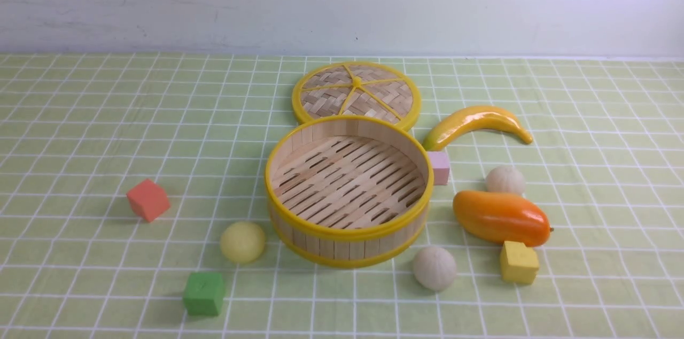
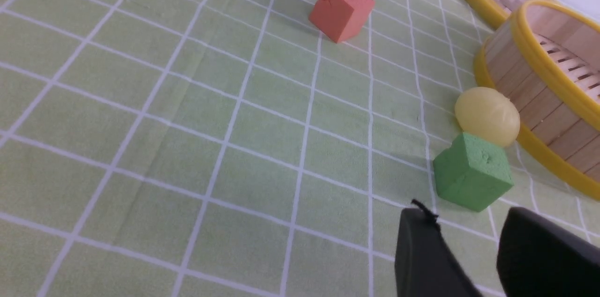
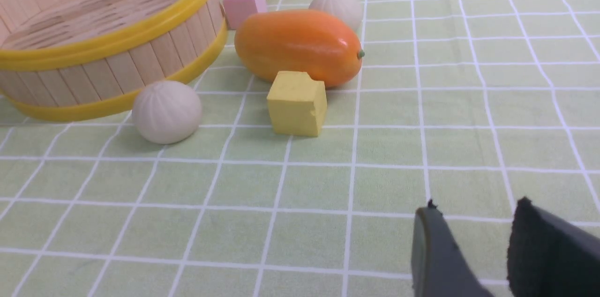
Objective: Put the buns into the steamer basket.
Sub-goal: Use the left arm to grab a steamed stuffed bun
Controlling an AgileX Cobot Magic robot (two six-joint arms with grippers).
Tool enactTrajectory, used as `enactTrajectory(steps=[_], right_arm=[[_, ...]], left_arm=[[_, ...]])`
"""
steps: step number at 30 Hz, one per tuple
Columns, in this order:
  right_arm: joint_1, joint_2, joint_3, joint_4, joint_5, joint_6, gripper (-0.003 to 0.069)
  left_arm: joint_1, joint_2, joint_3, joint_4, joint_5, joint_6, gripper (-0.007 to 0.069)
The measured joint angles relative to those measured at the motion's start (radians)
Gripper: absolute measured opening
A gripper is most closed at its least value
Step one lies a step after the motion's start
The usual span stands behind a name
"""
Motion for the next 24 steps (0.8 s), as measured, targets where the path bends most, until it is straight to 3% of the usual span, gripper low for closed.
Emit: enactTrajectory(steps=[3, 8, 12, 15, 16, 19, 22, 23, 24], right_arm=[[0.000, 0.000, 0.000, 0.000, 0.000, 0.000, 0.0239], [0.000, 0.000, 0.000, 0.000, 0.000, 0.000, 0.0239], [0.000, 0.000, 0.000, 0.000, 0.000, 0.000, 0.0239], [0.000, 0.000, 0.000, 0.000, 0.000, 0.000, 0.0239], [0.000, 0.000, 0.000, 0.000, 0.000, 0.000, 0.0239], [0.000, 0.000, 0.000, 0.000, 0.000, 0.000, 0.0239], [0.000, 0.000, 0.000, 0.000, 0.000, 0.000, 0.0239], [0.000, 0.000, 0.000, 0.000, 0.000, 0.000, 0.0239], [0.000, 0.000, 0.000, 0.000, 0.000, 0.000, 0.0239]], left_arm=[[0.000, 0.000, 0.000, -0.062, -0.054, -0.041, 0.0237], [0.000, 0.000, 0.000, -0.367, -0.264, -0.200, 0.0237], [0.000, 0.000, -0.002, -0.414, -0.357, -0.211, 0.0233], [-0.011, 0.000, -0.066, -0.448, -0.283, -0.252, 0.0179], [-0.032, 0.000, -0.154, -0.436, -0.191, -0.230, 0.0107], [-0.066, 0.029, -0.300, -0.378, -0.021, -0.146, -0.0007], [-0.090, 0.181, -0.446, -0.313, 0.180, -0.077, -0.0013], [-0.090, 0.195, -0.446, -0.309, 0.180, -0.070, -0.0013], [-0.097, 0.336, -0.544, -0.270, 0.340, 0.001, -0.0013]])
